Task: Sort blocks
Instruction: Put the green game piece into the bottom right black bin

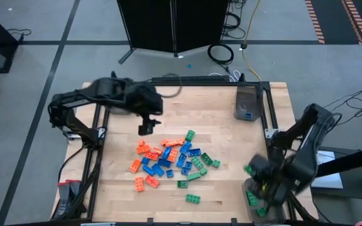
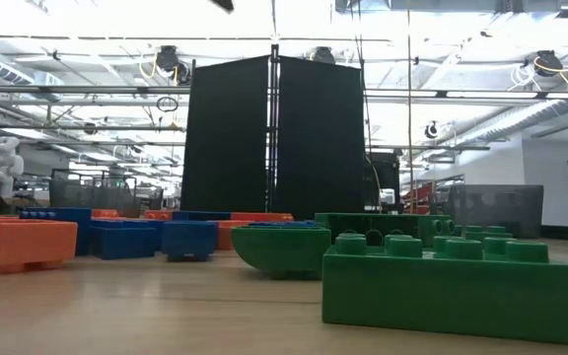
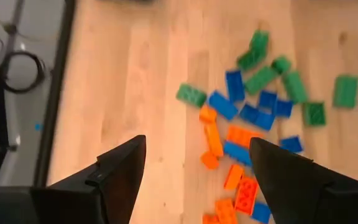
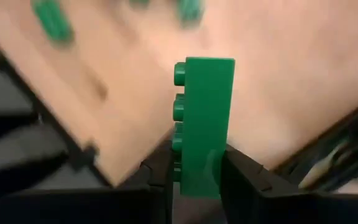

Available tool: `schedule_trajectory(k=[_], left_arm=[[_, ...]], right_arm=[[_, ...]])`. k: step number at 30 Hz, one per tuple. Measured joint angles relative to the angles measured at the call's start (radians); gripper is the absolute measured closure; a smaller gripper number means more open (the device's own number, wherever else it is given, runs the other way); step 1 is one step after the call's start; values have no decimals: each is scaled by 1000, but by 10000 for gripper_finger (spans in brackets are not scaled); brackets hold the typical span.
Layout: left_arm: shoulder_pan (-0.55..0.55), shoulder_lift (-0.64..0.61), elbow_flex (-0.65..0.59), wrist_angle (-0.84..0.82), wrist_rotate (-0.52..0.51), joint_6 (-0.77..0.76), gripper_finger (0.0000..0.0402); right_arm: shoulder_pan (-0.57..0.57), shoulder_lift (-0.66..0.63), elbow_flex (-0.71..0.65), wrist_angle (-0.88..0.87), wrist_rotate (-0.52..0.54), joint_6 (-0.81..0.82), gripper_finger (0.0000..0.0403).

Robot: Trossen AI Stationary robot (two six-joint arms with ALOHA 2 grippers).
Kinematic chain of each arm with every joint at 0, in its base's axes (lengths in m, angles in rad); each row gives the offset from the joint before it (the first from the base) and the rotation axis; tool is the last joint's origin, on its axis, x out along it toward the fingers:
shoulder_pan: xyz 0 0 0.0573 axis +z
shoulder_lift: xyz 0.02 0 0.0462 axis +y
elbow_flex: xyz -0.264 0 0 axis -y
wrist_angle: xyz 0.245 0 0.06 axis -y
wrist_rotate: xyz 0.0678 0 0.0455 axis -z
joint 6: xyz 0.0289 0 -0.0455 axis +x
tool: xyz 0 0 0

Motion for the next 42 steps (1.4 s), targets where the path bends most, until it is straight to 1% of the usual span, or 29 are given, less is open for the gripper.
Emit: schedule_trajectory(k=[3,6,9,12,15,16,18,21,24,27,29,33,35,38,40,42], left_arm=[[0,0,-151,118,3,40,117],[4,1,-298,279,27,85,117],[16,2,-432,495,51,117,117],[38,9,-539,674,74,87,117],[58,7,-599,788,102,8,117],[63,7,-611,799,102,-19,117],[69,8,-624,802,66,-80,117],[73,7,-624,803,0,-179,117],[72,7,-623,803,-68,-219,117],[73,13,-623,812,-149,-220,117],[80,21,-623,810,-165,-221,117],[110,49,-620,815,-110,-212,117],[133,76,-624,792,-64,-180,117],[169,126,-623,823,0,-170,117],[193,164,-623,834,43,-196,117],[217,204,-623,840,91,-268,117]], right_arm=[[57,53,0,50,-70,53,327],[113,79,0,83,-86,160,327],[162,87,0,91,-108,275,327],[201,88,-5,85,-133,380,327],[217,88,-32,104,-220,445,327],[218,88,-49,123,-254,450,327],[218,88,-83,167,-288,453,327],[218,88,-125,215,-285,460,327],[217,88,-169,285,-285,455,325],[217,88,-210,334,-285,455,295],[217,88,-228,355,-285,449,277],[217,88,-238,363,-274,420,263],[216,88,-238,363,-272,393,261],[216,88,-238,366,-235,357,260],[215,88,-238,372,-204,344,259],[214,88,-238,374,-182,343,258]])
